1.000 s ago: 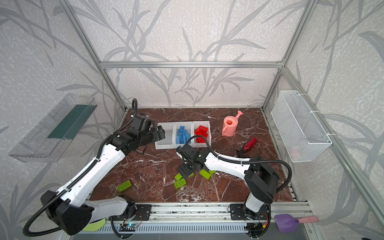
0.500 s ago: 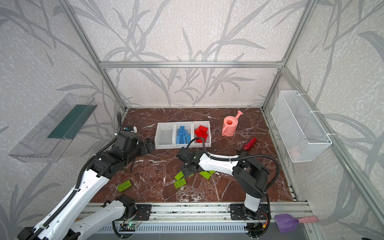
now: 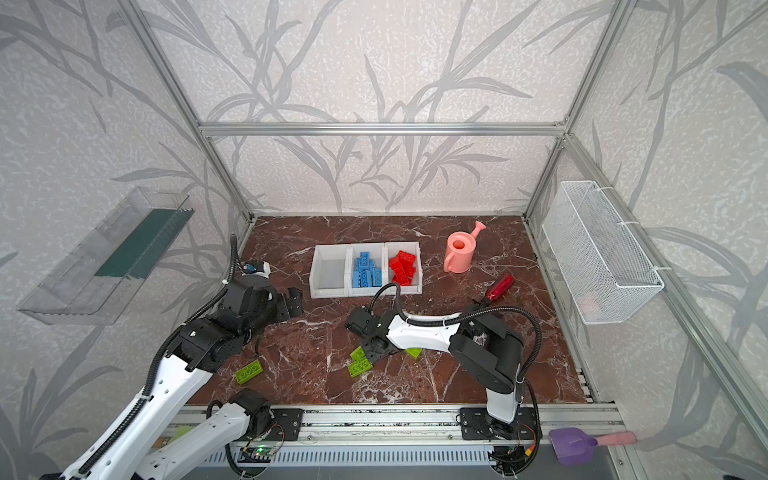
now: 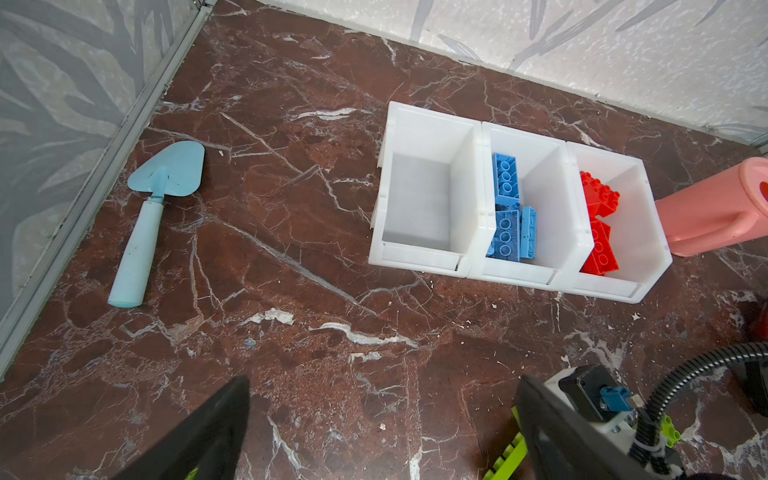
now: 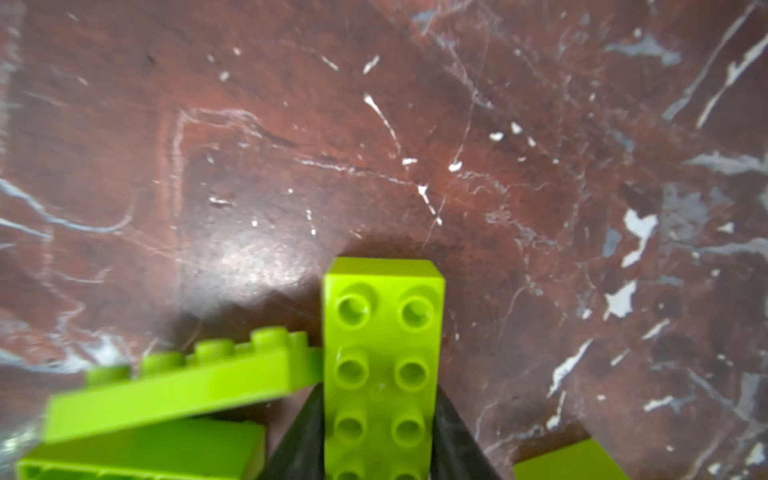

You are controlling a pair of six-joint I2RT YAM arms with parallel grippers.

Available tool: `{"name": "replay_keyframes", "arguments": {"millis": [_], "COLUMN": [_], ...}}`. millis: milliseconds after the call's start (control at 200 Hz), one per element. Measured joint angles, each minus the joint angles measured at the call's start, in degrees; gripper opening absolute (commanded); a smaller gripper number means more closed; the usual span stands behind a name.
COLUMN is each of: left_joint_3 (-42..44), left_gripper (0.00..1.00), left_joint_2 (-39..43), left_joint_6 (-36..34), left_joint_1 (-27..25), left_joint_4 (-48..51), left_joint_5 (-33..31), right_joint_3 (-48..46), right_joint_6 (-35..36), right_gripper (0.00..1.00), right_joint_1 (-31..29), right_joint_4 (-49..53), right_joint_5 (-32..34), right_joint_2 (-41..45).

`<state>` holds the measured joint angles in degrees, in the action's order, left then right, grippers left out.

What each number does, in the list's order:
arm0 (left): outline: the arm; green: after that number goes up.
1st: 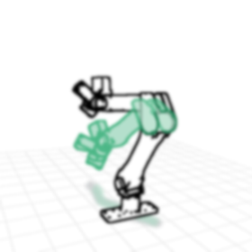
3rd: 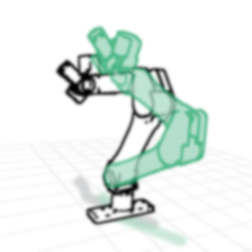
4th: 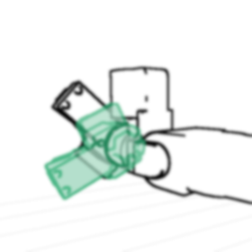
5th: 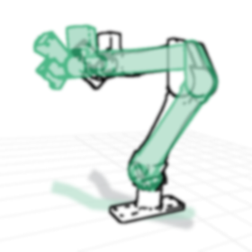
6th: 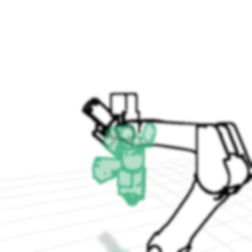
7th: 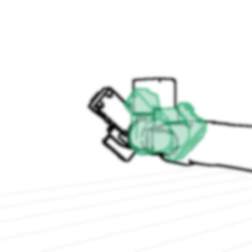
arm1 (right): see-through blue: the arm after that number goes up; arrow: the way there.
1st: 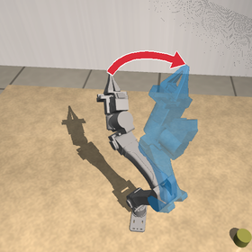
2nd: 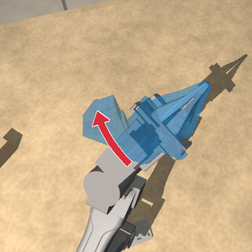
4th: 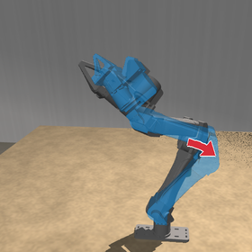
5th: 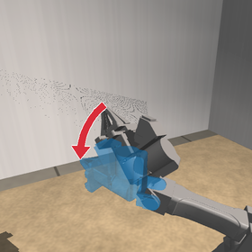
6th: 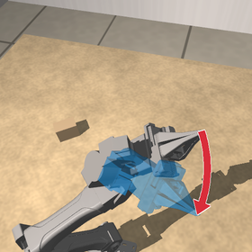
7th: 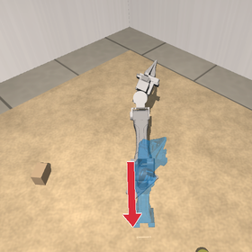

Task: Sort the legos into containers by color
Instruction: 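Carry the green brick with right gripper and drop it into the empty end compartment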

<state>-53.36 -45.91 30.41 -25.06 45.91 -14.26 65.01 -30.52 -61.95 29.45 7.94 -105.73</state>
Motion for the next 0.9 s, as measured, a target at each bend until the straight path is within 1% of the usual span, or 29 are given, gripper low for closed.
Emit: {"name": "replay_keyframes", "arguments": {"millis": [120, 230, 380, 515, 615, 710, 900], "left_joint_3": [0.39, 0.76, 0.85, 1.05, 1.05, 1.16, 2.69], "left_gripper": [0.99, 0.99, 0.99, 0.99, 0.99, 0.99, 0.99], "left_joint_2": [0.63, 1.18, 1.25, 1.64, 2.84, 5.75, 15.93], "left_joint_6": [0.00, 0.00, 0.00, 0.07, 0.28, 0.66, 1.57], "left_joint_1": [0.00, 0.00, 0.00, 0.00, 0.00, 0.00, 0.00], "left_joint_4": [0.00, -0.02, -0.04, -0.02, 0.07, 0.11, 0.00], "left_joint_5": [-0.46, -0.70, -0.81, -1.33, -2.86, -5.09, -11.41], "right_joint_3": [0.74, 0.94, 2.62, 6.38, 9.84, 13.44, 22.80], "right_joint_6": [-0.20, -0.35, -0.26, 0.59, 1.60, 2.71, 5.64], "right_gripper": [0.25, 0.21, 0.20, 0.20, 0.20, 0.20, 0.20], "right_joint_1": [-0.09, -0.24, -0.26, -0.26, -0.26, -0.22, 1.14], "right_joint_4": [1.11, 2.32, 4.66, 6.43, 7.26, 7.91, 8.28], "right_joint_5": [0.87, 1.38, 2.05, 2.51, 2.58, 2.54, 0.52], "right_joint_2": [-0.11, -0.11, -0.07, 0.13, 0.33, 0.33, -1.62]}}
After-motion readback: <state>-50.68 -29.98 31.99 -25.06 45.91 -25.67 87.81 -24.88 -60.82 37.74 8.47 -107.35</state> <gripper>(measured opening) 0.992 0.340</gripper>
